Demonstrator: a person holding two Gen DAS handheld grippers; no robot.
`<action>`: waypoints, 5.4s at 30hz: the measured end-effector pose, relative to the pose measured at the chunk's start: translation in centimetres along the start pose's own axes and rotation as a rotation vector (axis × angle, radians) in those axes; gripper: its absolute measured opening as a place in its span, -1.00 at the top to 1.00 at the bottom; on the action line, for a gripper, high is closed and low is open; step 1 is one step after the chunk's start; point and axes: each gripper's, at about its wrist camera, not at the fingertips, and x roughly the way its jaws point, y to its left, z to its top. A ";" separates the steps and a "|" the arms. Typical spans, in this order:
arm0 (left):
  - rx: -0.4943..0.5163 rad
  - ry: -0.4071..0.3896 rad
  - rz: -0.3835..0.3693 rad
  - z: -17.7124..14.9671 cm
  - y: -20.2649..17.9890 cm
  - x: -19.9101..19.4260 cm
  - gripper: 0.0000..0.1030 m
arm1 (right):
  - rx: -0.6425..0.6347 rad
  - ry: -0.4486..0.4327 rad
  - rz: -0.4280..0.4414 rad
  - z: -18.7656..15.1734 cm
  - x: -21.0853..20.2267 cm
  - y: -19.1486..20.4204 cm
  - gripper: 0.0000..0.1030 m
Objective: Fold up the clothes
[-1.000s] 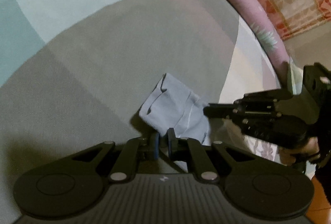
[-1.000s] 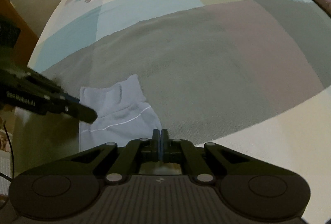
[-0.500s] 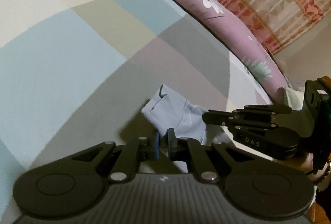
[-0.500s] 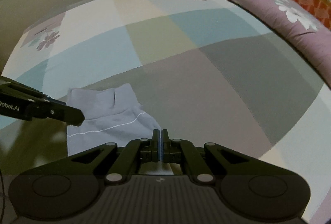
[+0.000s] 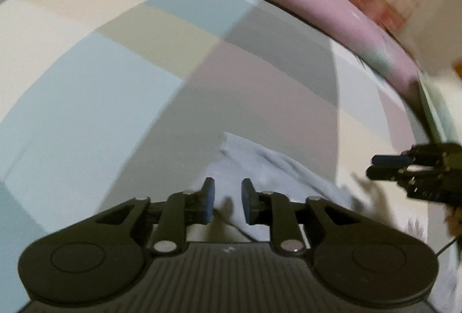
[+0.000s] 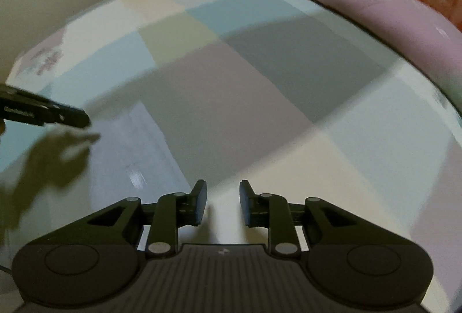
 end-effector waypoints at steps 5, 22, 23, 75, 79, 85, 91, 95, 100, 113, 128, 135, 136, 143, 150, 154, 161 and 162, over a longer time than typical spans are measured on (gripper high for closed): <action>0.227 0.023 0.001 -2.5 -6.8 1.1 0.41 | 0.073 0.039 -0.038 -6.3 -3.1 -2.2 0.12; 0.446 0.143 0.192 -9.3 -15.8 1.8 0.29 | 0.252 0.095 -0.169 -24.7 -15.0 -8.4 -0.19; 0.454 0.144 0.186 -9.4 -16.6 1.5 0.29 | 0.279 0.093 -0.182 -25.5 -15.8 -9.4 -0.20; 0.858 0.309 -0.321 -19.5 -43.8 5.7 0.14 | 0.205 0.072 0.030 -38.2 -19.7 -20.3 0.08; 0.874 0.328 -0.320 -19.5 -43.7 5.8 0.15 | 0.168 0.104 0.107 -36.8 -18.2 -20.2 0.07; 0.858 0.341 -0.333 -19.6 -43.5 5.8 0.15 | 0.280 0.199 0.342 -36.6 -17.2 -23.6 0.03; 0.844 0.337 -0.331 -20.0 -43.9 6.2 0.15 | 0.412 0.235 0.516 -35.1 -14.5 -26.4 0.06; 0.857 0.339 -0.336 -20.0 -43.6 6.0 0.15 | 0.464 0.293 0.534 -36.7 -14.6 -28.0 0.50; 0.855 0.340 -0.343 -19.9 -43.2 6.0 0.15 | 0.542 0.328 0.569 -39.9 -15.7 -28.7 0.49; 0.860 0.345 -0.362 -19.8 -43.5 6.5 0.08 | 0.537 0.271 0.639 -36.4 -12.9 -27.7 0.49; 0.879 0.324 -0.345 -20.0 -44.3 5.8 -0.01 | 0.431 0.186 0.427 -35.4 -14.6 -25.0 0.92; 0.909 0.283 -0.355 -19.3 -44.8 4.7 -0.01 | 0.399 0.140 0.310 -34.0 -15.4 -25.6 0.93; 0.906 0.279 -0.353 -19.2 -44.8 4.7 -0.01 | 0.392 0.139 0.298 -33.8 -15.4 -25.6 0.95; 0.880 0.276 -0.341 -19.0 -44.1 4.5 -0.01 | 0.426 0.124 0.272 -34.0 -16.7 -26.7 0.78; 0.863 0.292 -0.323 -19.0 -43.0 4.4 -0.01 | 0.359 0.058 0.269 -32.6 -17.9 -25.8 0.43; 0.845 0.297 -0.301 -19.0 -41.9 4.2 -0.01 | 0.296 0.087 0.319 -31.0 -14.3 -24.1 0.43; 0.777 0.274 -0.250 -18.3 -38.9 3.5 -0.01 | 0.193 0.088 0.340 -27.7 -10.8 -20.8 0.66; 0.764 0.270 -0.245 -18.2 -38.5 3.4 -0.01 | 0.149 0.096 0.305 -27.4 -10.7 -20.1 0.97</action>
